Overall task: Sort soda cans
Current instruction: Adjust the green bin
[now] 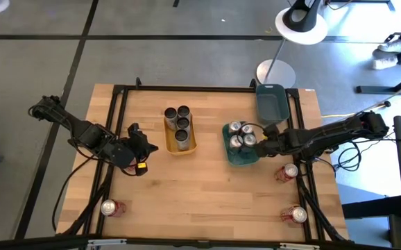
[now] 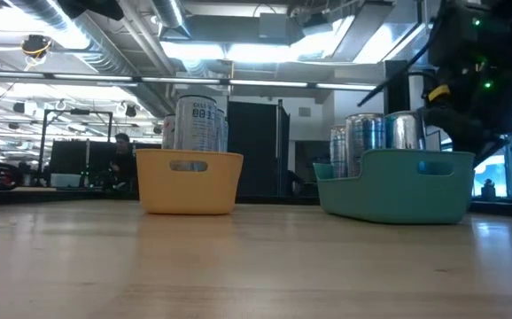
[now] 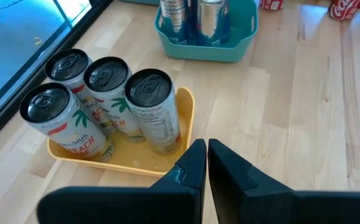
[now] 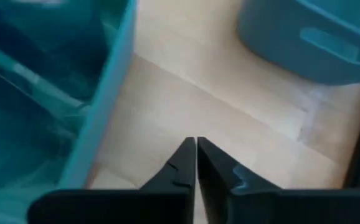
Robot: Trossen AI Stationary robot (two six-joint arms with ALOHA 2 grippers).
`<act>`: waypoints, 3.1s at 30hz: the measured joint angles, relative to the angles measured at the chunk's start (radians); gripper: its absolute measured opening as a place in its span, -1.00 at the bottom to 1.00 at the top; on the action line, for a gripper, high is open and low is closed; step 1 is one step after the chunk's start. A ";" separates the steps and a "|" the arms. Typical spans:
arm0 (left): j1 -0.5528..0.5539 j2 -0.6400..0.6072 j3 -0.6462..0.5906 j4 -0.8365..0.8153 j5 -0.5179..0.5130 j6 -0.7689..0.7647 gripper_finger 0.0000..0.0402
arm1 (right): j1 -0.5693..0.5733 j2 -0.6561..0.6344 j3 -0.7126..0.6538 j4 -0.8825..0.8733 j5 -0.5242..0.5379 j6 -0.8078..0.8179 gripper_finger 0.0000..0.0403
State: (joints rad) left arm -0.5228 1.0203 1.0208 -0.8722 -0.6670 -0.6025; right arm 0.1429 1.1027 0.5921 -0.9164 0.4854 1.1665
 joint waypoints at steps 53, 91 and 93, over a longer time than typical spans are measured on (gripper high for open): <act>0.000 0.000 -0.001 -0.001 -0.003 -0.002 -0.95 | -0.174 0.415 -0.115 1.163 0.024 -0.233 -0.99; 0.000 0.000 -0.001 -0.007 -0.009 0.016 -0.95 | 0.080 0.183 0.084 0.860 -0.286 -0.468 -0.99; 0.000 0.000 -0.001 -0.006 -0.010 0.017 -0.95 | 0.114 0.213 0.084 0.893 -0.253 -0.468 -0.99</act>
State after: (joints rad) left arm -0.5231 1.0203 1.0203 -0.8787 -0.6773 -0.5859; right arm 0.2568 1.3160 0.6762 -0.0237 0.2320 0.6983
